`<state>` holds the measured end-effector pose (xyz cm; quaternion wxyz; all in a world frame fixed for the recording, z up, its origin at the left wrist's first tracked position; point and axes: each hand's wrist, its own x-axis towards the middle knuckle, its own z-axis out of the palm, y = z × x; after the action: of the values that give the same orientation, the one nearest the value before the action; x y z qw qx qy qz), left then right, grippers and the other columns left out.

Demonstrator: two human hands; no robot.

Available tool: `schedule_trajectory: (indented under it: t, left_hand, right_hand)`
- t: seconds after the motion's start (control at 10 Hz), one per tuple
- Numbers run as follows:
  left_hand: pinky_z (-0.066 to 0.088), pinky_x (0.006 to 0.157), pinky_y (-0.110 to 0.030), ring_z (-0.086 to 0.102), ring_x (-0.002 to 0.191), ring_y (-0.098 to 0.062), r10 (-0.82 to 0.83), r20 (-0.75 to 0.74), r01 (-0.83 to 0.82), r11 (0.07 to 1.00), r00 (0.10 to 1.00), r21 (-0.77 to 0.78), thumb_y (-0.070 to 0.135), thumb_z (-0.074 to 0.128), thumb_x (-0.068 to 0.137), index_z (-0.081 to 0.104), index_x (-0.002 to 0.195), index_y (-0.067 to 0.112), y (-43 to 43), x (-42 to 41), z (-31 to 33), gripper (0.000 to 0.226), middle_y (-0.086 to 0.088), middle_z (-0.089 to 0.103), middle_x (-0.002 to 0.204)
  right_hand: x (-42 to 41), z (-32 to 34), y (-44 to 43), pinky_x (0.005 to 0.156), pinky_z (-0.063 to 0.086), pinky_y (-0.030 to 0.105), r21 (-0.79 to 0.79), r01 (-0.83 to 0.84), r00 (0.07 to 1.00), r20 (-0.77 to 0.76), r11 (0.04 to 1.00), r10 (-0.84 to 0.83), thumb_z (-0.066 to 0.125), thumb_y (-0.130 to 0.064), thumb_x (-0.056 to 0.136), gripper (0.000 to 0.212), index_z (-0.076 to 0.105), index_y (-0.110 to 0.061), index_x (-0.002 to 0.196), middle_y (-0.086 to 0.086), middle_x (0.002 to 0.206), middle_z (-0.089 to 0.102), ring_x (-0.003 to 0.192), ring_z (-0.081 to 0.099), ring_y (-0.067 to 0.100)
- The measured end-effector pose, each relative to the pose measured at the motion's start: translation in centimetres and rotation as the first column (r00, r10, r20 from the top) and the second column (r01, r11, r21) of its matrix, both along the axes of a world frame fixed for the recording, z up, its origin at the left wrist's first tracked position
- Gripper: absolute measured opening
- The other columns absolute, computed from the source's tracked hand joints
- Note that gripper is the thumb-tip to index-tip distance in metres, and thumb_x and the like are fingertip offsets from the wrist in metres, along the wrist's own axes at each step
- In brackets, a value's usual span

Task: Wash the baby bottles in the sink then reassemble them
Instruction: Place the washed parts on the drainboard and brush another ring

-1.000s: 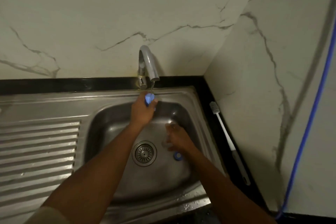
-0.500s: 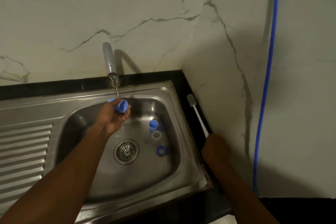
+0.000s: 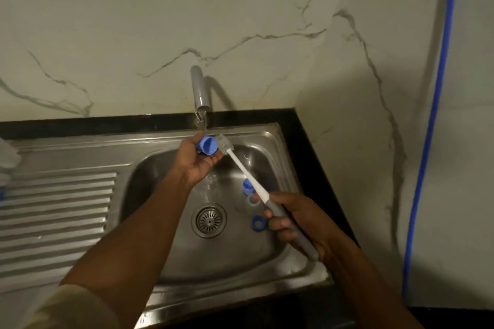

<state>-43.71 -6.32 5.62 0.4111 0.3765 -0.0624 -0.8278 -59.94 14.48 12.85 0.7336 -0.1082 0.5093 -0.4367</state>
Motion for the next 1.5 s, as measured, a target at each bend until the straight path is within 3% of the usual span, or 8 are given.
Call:
schedule_trajectory:
  t: [0.6, 0.8, 0.9, 1.1, 1.2, 1.3, 1.4, 1.5]
  left_hand:
    - [0.054, 0.068, -0.031, 0.06, 0.068, -0.018, 0.075, 0.198, -0.046, 0.988, 0.977, -0.144, 0.029, 0.053, 0.101, 0.057, 0.113, 0.006, -0.4, -0.3, -0.7, 0.026, -0.011, 0.06, 0.084]
    - [0.046, 0.106, -0.055, 0.068, 0.086, -0.027, 0.081, -0.168, -0.087, 0.996, 0.983, -0.03, 0.02, 0.055, 0.096, 0.054, 0.122, 0.004, -1.5, 1.1, 0.1, 0.03, -0.018, 0.064, 0.099]
    - [0.055, 0.093, -0.048, 0.065, 0.076, -0.021, 0.077, -0.055, -0.079, 0.996, 0.996, -0.039, 0.02, 0.056, 0.099, 0.059, 0.109, 0.007, -1.9, 0.8, 0.5, 0.016, -0.013, 0.063, 0.089]
    - [0.053, 0.071, -0.038, 0.052, 0.067, -0.024, 0.073, 0.12, -0.051, 0.983, 0.99, -0.175, 0.01, 0.054, 0.094, 0.055, 0.082, 0.004, -1.5, -0.7, 1.1, 0.014, -0.013, 0.05, 0.069]
    - [0.059, 0.087, -0.05, 0.07, 0.082, -0.031, 0.103, -0.072, -0.113, 0.982, 0.992, -0.152, 0.008, 0.065, 0.089, 0.065, 0.097, -0.002, -2.3, 0.5, 0.8, 0.013, -0.021, 0.068, 0.085]
    - [0.053, 0.098, -0.052, 0.071, 0.09, -0.03, 0.105, -0.175, -0.124, 0.987, 0.979, -0.106, 0.012, 0.073, 0.079, 0.062, 0.112, 0.0, -2.6, 0.5, 1.4, 0.036, -0.021, 0.068, 0.099]
    - [0.054, 0.099, -0.048, 0.071, 0.095, -0.028, 0.078, -0.083, -0.086, 0.992, 0.993, -0.096, 0.012, 0.062, 0.093, 0.061, 0.109, 0.002, -3.0, -0.3, 1.5, 0.018, -0.018, 0.068, 0.104]
    - [0.056, 0.088, -0.039, 0.064, 0.072, -0.015, 0.065, 0.156, -0.041, 0.987, 0.986, -0.156, 0.023, 0.058, 0.1, 0.061, 0.099, 0.011, -3.5, -1.0, 1.2, 0.013, -0.007, 0.061, 0.082]
  right_hand:
    - [7.3, 3.9, -0.9, 0.036, 0.033, 0.02, -0.074, -0.227, 0.828, -0.54, 0.971, 0.152, 0.042, -0.016, 0.102, 0.022, 0.057, -0.004, 0.091, 0.007, 0.07, 0.053, 0.042, 0.04, 0.007]
    - [2.8, 1.1, -3.7, 0.029, 0.03, 0.011, 0.11, 0.052, 0.858, 0.503, 0.993, -0.101, 0.051, -0.016, 0.098, 0.03, 0.054, 0.007, 0.117, 0.006, 0.072, 0.049, 0.037, 0.043, 0.005]
    - [3.1, -0.3, -3.5, 0.03, 0.029, 0.016, -0.039, -0.075, 0.988, -0.138, 0.996, 0.069, 0.052, -0.02, 0.1, 0.022, 0.06, -0.007, 0.116, 0.006, 0.07, 0.054, 0.038, 0.04, 0.005]
    - [3.8, -1.4, -4.3, 0.056, 0.052, 0.031, -0.11, -0.491, 0.174, -0.984, 0.864, -0.027, 0.051, -0.022, 0.099, 0.026, 0.067, -0.018, 0.12, 0.01, 0.079, 0.067, 0.057, 0.059, 0.013]
    - [2.3, 0.6, -4.4, 0.034, 0.031, 0.023, -0.139, -0.15, 0.905, -0.418, 0.979, 0.079, 0.052, -0.025, 0.1, 0.019, 0.063, -0.01, 0.102, 0.005, 0.065, 0.052, 0.042, 0.038, 0.007]
    - [2.2, 1.0, -4.4, 0.03, 0.02, 0.012, 0.078, -0.049, 0.979, 0.2, 0.996, 0.033, 0.054, -0.031, 0.097, 0.026, 0.055, -0.007, 0.086, -0.002, 0.057, 0.042, 0.032, 0.033, 0.003]
    - [3.3, -0.7, -4.4, 0.037, 0.037, 0.021, -0.141, -0.234, 0.833, -0.539, 0.962, 0.124, 0.051, -0.024, 0.101, 0.02, 0.064, -0.015, 0.113, 0.001, 0.067, 0.058, 0.043, 0.047, 0.006]
    - [3.0, -3.1, -4.7, 0.065, 0.053, 0.032, -0.02, -0.582, -0.029, -0.999, 0.813, -0.046, 0.048, -0.027, 0.1, 0.036, 0.053, -0.029, 0.136, 0.003, 0.087, 0.066, 0.072, 0.064, 0.017]
